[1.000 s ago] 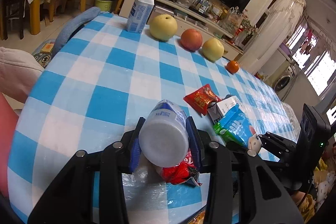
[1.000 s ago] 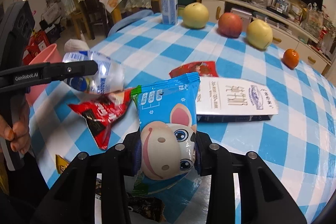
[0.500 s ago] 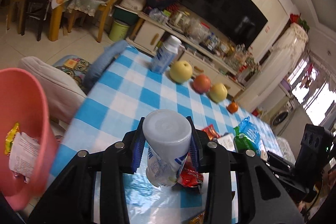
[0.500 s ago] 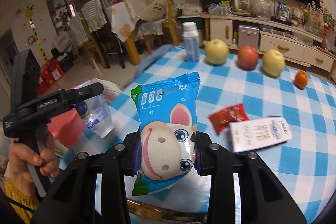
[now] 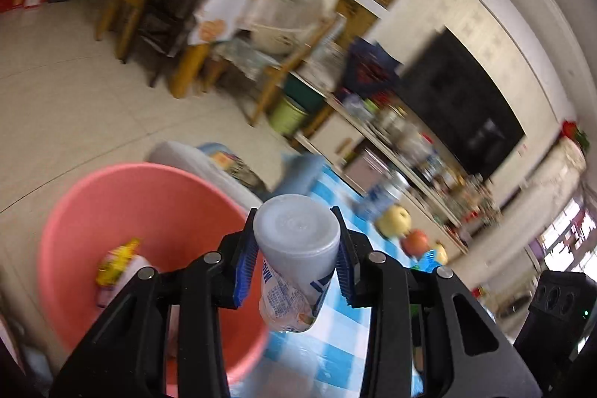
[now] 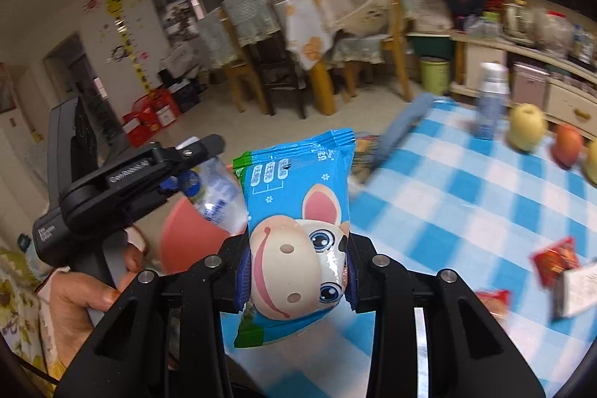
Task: Collect trash
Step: 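Carry the bottle and cow pack to the pink bucket and open both tools, then move both tools back from the bucket over the table toward the packets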
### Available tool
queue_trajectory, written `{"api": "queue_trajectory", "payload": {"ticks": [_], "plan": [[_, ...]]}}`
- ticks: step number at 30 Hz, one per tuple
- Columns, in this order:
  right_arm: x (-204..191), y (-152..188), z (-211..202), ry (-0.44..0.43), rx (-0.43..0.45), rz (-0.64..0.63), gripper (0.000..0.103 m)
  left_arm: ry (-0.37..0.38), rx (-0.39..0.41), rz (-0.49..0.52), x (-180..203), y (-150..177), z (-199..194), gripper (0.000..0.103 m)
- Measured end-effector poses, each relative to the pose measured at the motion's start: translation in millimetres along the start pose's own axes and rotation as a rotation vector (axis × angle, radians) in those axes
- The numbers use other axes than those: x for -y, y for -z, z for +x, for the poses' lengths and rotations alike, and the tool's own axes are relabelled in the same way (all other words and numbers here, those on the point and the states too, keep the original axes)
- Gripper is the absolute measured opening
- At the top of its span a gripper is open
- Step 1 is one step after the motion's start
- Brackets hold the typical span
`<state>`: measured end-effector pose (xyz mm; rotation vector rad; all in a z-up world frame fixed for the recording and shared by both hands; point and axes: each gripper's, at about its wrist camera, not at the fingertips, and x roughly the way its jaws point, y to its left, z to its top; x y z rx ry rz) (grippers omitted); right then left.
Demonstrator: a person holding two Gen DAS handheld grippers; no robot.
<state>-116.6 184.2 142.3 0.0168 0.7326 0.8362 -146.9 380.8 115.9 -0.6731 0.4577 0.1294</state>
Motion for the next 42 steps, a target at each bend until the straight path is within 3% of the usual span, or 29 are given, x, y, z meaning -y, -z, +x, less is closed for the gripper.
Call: {"api": "queue_trajectory", "payload": {"ticks": [4, 8, 9, 12, 16, 19, 25, 35, 42], "plan": [[-41.1, -9.5, 39.6, -0.072, -0.019, -0.041, 0.039, -0.072, 0.025, -0.037, -24.4, -7.5, -5.9, 0.038], [-58.9, -14.7, 74.7, -0.078, -0.05, -0.048, 0.046, -0.146, 0.021, -0.056, -40.0, -11.3, 0.1, 0.039], [-59.9, -15.1, 80.9, -0.08, -0.058, -0.036, 0.056, -0.166, 0.011, -0.057, -42.7, -12.1, 2.6, 0.046], [-51.0, -10.8, 82.4, -0.09, -0.036, 0.039, 0.071, -0.199, 0.013, -0.041, -46.9, -11.9, 1.7, 0.063], [-34.4, -1.6, 61.5, -0.028, 0.005, 0.074, 0.076, -0.252, 0.059, 0.041, -37.9, -8.7, 1.1, 0.078], [-26.6, 7.9, 39.4, 0.037, 0.031, 0.066, 0.081, -0.227, 0.076, 0.119, -23.3, -2.9, 3.1, 0.087], [-6.9, 35.6, -1.2, 0.137, 0.048, 0.066, 0.083, -0.175, 0.032, 0.229, 7.0, 14.4, 14.7, 0.088], [29.4, 74.5, -47.0, 0.253, 0.036, 0.105, 0.092, -0.079, -0.068, 0.297, 48.4, 42.0, 21.2, 0.088], [45.6, 95.7, -73.2, 0.316, 0.042, 0.13, 0.092, 0.017, -0.061, 0.367, 74.1, 62.9, 13.3, 0.088]]}}
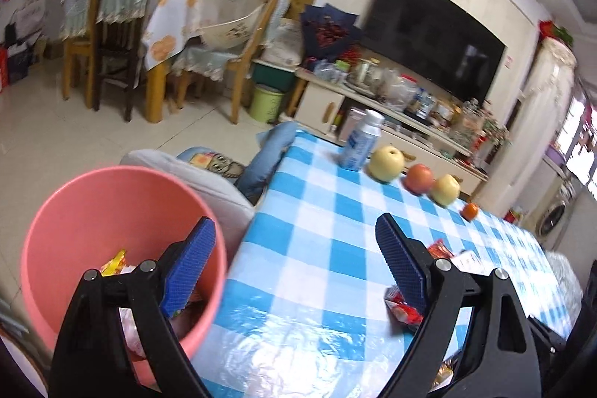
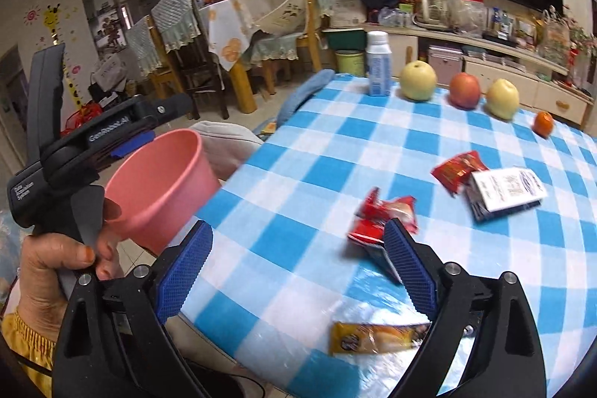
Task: Collect trash
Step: 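Move both tools back from the bucket over the table toward the packets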
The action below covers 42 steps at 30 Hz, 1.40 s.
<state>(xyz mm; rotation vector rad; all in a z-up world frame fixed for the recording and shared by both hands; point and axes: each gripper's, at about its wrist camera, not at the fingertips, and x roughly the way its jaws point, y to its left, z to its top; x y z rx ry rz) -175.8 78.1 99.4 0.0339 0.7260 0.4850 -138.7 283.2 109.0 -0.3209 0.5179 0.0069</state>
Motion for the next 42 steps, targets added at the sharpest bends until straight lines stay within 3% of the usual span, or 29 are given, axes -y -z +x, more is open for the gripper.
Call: {"api": "queue_trajectory", "payload": {"ticks": [18, 34, 42], "plan": [[66.4, 15.2, -43.6, 0.076, 0.051, 0.088, 0.092, 0.043, -0.099, 0.369, 91.6, 38.3, 9.9, 0.088], [153.0, 24.7, -89.8, 0.157, 0.133, 0.196, 0.092, 0.144, -0.226, 0.551, 152.6, 83.2, 18.0, 0.088], [185.6, 33.4, -98.7, 0.154, 0.139, 0.252, 0.092, 0.216, -0.292, 0.656, 185.1, 112.2, 20.8, 0.084]]}}
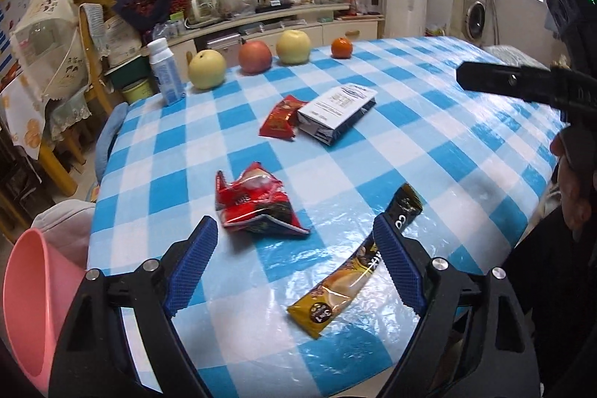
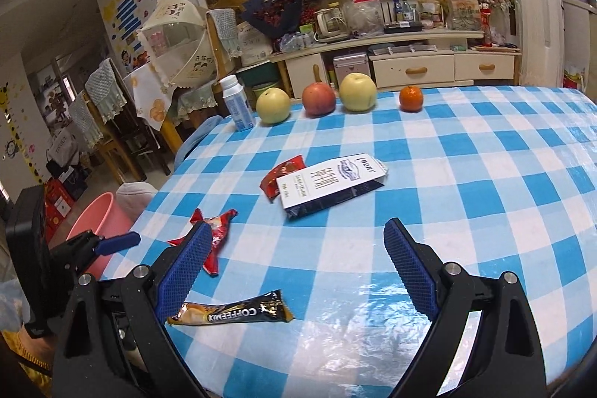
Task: Collect trash
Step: 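Move both tools back from the bucket over the table toward the packets, then grasp the red milk-tea packet with the left tool while the right tool grasps the white milk carton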
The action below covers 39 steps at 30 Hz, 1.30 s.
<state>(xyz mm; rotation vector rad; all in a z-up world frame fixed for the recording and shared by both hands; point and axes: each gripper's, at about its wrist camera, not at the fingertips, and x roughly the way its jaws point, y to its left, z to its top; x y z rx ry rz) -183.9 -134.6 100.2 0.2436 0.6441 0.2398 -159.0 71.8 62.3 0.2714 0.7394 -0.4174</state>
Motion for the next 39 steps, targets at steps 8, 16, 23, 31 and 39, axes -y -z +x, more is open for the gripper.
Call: {"api": "queue_trajectory", "payload": {"ticks": [8, 16, 23, 31, 39], "plan": [[29.7, 2.1, 14.9, 0.011, -0.04, 0.062, 0.092, -0.024, -0.042, -0.115, -17.5, -4.9, 19.2, 0.084], [52.6, 0.7, 50.8, -0.036, -0.121, 0.172, 0.092, -0.059, -0.055, -0.211, -39.1, -20.2, 41.2, 0.084], [52.5, -2.7, 85.5, -0.082, -0.172, 0.227, 0.092, -0.053, -0.1, -0.241, -45.4, -26.0, 64.9, 0.084], [62.4, -10.0, 116.1, -0.111, -0.193, 0.322, 0.091, -0.058, -0.167, -0.305, -58.3, -22.3, 87.4, 0.081], [50.5, -22.0, 145.5, -0.086, -0.213, 0.274, 0.084, -0.054, -0.18, -0.331, -59.1, -25.9, 97.9, 0.075]]}}
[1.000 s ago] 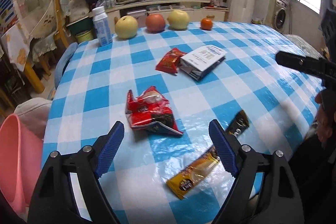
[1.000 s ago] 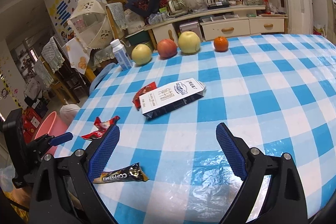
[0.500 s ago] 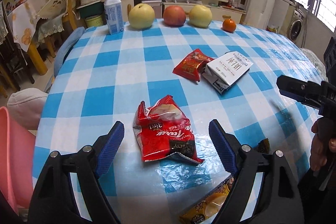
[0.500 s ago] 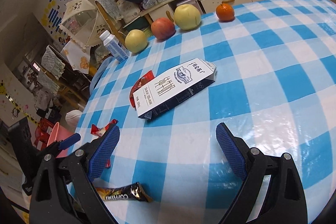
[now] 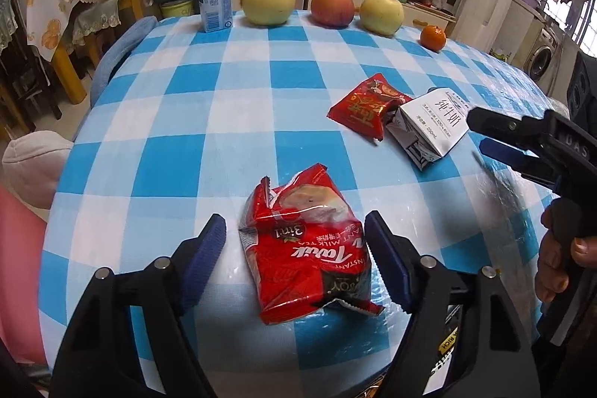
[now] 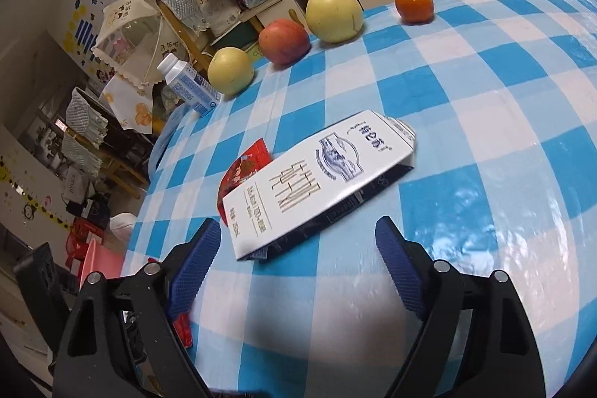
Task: Collect trash
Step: 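Grasp the red milk-tea packet with the left tool while the right tool grasps the white milk carton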
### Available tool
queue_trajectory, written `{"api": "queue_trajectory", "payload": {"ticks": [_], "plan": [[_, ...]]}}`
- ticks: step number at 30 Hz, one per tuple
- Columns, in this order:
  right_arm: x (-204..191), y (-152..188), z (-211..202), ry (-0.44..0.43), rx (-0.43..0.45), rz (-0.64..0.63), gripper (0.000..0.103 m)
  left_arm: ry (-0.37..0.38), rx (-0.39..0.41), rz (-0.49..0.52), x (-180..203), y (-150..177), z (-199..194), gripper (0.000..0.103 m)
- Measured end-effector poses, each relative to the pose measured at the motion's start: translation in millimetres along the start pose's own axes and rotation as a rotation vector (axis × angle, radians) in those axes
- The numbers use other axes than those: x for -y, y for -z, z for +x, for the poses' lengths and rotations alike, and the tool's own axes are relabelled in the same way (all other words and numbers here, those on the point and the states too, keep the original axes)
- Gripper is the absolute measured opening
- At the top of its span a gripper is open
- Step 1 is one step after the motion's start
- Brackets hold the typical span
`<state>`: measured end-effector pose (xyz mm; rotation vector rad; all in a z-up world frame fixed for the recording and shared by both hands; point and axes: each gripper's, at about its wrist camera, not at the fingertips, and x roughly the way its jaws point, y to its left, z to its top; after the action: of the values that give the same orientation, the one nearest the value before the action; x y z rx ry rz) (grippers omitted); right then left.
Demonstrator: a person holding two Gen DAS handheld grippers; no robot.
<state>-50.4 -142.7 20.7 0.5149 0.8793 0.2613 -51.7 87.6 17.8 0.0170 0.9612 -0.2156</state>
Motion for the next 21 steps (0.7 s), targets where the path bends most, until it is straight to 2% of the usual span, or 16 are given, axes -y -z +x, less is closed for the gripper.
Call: {"api": "queue_trajectory", "payload": {"ticks": [3, 6, 18, 21], "plan": [[-1.8, -6.2, 8.7, 0.01, -0.002, -0.005, 0.084, -0.006, -0.015, 0.004, 4.5, 0.2, 5.4, 0.07], [-6.0, -13.4, 19.2, 0.047, -0.001, -0.036, 0.085, -0.03, -0.018, 0.014, 8.6, -1.3, 7.8, 0.07], [-34.8, -29.6, 60.3, 0.126, -0.026, -0.208, 0.084, -0.035, 0.018, -0.022, 4.6, -5.8, 11.6, 0.068], [-40.4, -29.0, 66.7, 0.124, -0.037, -0.236, 0.078, -0.03, 0.031, -0.035, 2.2, -6.3, 12.1, 0.068]]}}
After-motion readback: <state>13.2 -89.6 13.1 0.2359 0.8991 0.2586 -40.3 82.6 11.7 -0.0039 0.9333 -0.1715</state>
